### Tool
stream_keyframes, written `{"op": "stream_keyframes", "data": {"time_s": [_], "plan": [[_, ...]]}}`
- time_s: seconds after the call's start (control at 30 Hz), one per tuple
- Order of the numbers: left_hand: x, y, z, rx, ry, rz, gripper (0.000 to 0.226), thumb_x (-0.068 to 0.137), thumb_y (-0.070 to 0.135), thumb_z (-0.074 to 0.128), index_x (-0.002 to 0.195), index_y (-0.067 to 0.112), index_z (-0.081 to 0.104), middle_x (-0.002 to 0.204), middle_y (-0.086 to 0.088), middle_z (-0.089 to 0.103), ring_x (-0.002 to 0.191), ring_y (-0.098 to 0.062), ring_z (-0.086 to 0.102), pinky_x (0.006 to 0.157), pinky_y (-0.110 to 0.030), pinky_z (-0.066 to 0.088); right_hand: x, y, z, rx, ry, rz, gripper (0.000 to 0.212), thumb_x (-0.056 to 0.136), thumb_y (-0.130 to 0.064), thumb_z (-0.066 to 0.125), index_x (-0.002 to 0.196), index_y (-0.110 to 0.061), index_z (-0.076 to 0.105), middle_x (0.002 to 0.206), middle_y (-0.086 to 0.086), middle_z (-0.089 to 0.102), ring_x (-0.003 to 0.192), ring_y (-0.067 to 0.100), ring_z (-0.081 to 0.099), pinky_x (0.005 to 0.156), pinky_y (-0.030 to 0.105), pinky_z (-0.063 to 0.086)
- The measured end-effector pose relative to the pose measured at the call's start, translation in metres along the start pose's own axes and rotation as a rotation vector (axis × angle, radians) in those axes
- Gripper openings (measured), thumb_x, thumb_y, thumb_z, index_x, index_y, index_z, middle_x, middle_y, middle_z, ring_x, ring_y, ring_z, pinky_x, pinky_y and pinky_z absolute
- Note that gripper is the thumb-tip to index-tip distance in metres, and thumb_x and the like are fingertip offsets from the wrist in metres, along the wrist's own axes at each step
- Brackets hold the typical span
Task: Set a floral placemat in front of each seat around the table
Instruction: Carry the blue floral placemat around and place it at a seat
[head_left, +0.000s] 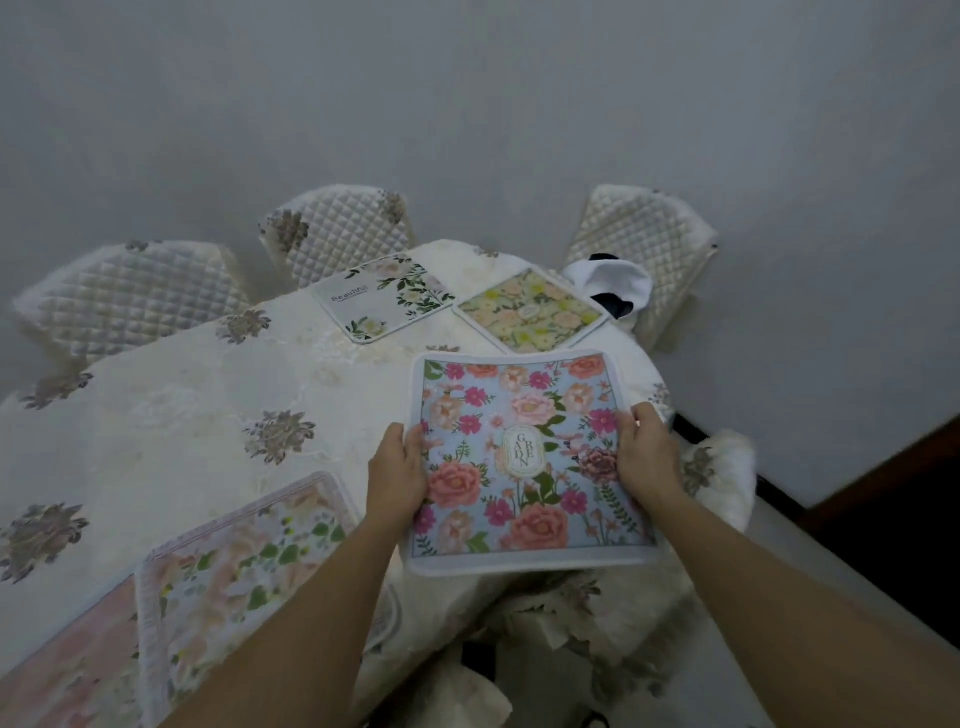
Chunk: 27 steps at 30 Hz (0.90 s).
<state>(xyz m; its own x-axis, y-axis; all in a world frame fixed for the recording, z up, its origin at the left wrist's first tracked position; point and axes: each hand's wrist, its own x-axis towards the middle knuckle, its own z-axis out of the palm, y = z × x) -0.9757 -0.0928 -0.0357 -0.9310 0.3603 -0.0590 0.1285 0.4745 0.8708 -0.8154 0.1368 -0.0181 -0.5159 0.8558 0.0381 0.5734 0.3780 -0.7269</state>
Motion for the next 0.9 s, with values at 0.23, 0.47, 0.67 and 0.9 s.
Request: {"op": "stream_keyframes", "data": {"time_s": [0.23, 0.47, 0.67, 0.9], "plan": [[-0.007, 0.071, 0.120, -0.010, -0.165, 0.092, 0.038, 0.104, 0.040, 0.034, 0.089, 0.009, 0.049, 0.082, -0.005, 0.058, 0.078, -0.018, 0.061, 0.059, -0.031, 0.044, 0.028, 0.087, -0.100, 0.023, 0.139, 0.162, 0.034, 0.101, -0.040, 0.034, 0.090, -0.013, 0.050, 0.079, 0.005, 0.061, 0.069, 0.020, 0.060, 0.056, 0.032, 0.046], [-0.022, 0.137, 0.240, -0.018, -0.215, 0.084, 0.036, 0.104, 0.041, 0.033, 0.090, 0.011, 0.049, 0.085, -0.005, 0.061, 0.079, -0.019, 0.063, 0.061, -0.033, 0.047, 0.081, 0.171, -0.180, 0.050, 0.177, 0.223, 0.031, 0.103, -0.035, 0.035, 0.095, -0.008, 0.049, 0.075, 0.000, 0.055, 0.062, 0.009, 0.052, 0.048, 0.026, 0.034], [-0.029, 0.162, 0.314, 0.024, -0.164, 0.032, 0.039, 0.103, 0.046, 0.033, 0.090, 0.013, 0.049, 0.087, -0.007, 0.063, 0.079, -0.021, 0.064, 0.069, -0.043, 0.056, 0.136, 0.229, -0.213, 0.071, 0.097, 0.229, 0.027, 0.103, -0.034, 0.035, 0.097, -0.011, 0.048, 0.076, -0.004, 0.053, 0.064, 0.007, 0.052, 0.050, 0.025, 0.037], [-0.036, 0.167, 0.308, 0.040, -0.023, -0.075, 0.038, 0.104, 0.043, 0.032, 0.094, 0.010, 0.050, 0.087, -0.006, 0.062, 0.080, -0.021, 0.063, 0.067, -0.038, 0.052, 0.179, 0.224, -0.200, 0.104, -0.085, 0.122, 0.025, 0.103, -0.032, 0.036, 0.098, -0.012, 0.050, 0.077, -0.005, 0.054, 0.066, 0.007, 0.053, 0.051, 0.024, 0.037]]}}
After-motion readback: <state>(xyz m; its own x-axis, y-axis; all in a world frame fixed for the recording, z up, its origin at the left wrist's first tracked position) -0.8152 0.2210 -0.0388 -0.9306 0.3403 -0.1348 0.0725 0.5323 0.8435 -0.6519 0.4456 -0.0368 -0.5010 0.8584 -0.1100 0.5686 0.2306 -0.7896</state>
